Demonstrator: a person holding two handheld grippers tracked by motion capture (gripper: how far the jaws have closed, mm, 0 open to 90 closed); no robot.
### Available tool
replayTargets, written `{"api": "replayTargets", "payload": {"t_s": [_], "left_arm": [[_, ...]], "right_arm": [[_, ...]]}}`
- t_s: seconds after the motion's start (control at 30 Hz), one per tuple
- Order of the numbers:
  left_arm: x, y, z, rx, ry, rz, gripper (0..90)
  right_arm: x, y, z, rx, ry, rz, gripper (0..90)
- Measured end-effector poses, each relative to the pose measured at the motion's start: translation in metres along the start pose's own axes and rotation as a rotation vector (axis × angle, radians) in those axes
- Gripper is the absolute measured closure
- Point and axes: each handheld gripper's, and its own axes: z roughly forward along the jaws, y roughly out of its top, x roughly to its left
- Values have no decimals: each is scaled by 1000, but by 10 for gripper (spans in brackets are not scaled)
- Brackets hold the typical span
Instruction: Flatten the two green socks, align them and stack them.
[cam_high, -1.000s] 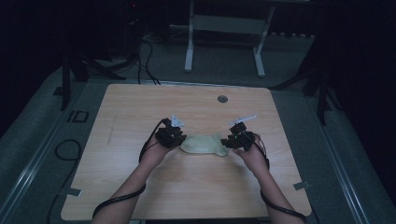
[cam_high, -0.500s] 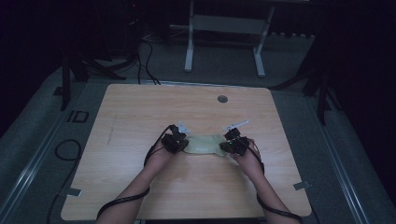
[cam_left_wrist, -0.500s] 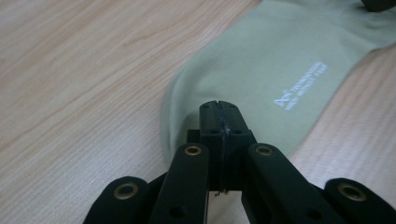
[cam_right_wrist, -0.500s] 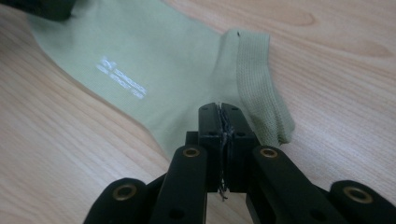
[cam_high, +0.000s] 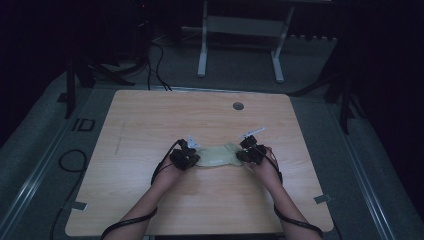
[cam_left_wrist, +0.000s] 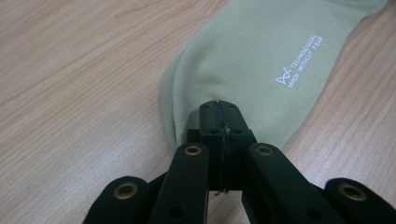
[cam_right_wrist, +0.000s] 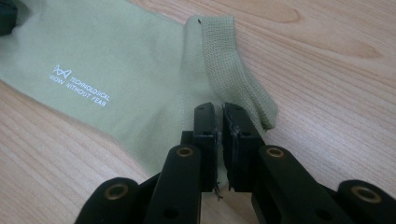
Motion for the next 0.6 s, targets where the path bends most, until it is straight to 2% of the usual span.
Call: {"api": "replayTargets", "payload": {"t_s": [0.13, 0.27, 0.33, 0.43, 0.47, 0.53, 0.6], "left_arm": [[4, 1, 2, -12, 0, -19, 889], [6, 2, 3, -11, 5, -18, 885], [6, 3, 1, -16, -12, -18, 845], [4, 6, -4, -64, -34, -14, 707], [3, 7, -7, -85, -32, -20, 627], [0, 10, -11, -111, -18, -24, 485], [-1, 13, -15, -133, -36, -37, 359]], "right_arm": [[-2, 0, 0, -2, 11, 16, 833], [-1, 0, 0, -1, 14, 26, 821], [-1, 1, -1, 1, 13, 31, 793], [1, 1, -3, -7, 26, 28, 733], [3, 2, -4, -11, 27, 29, 693], [5, 3, -7, -24, 45, 21, 582], [9, 5, -10, -46, 61, 9, 476]]}}
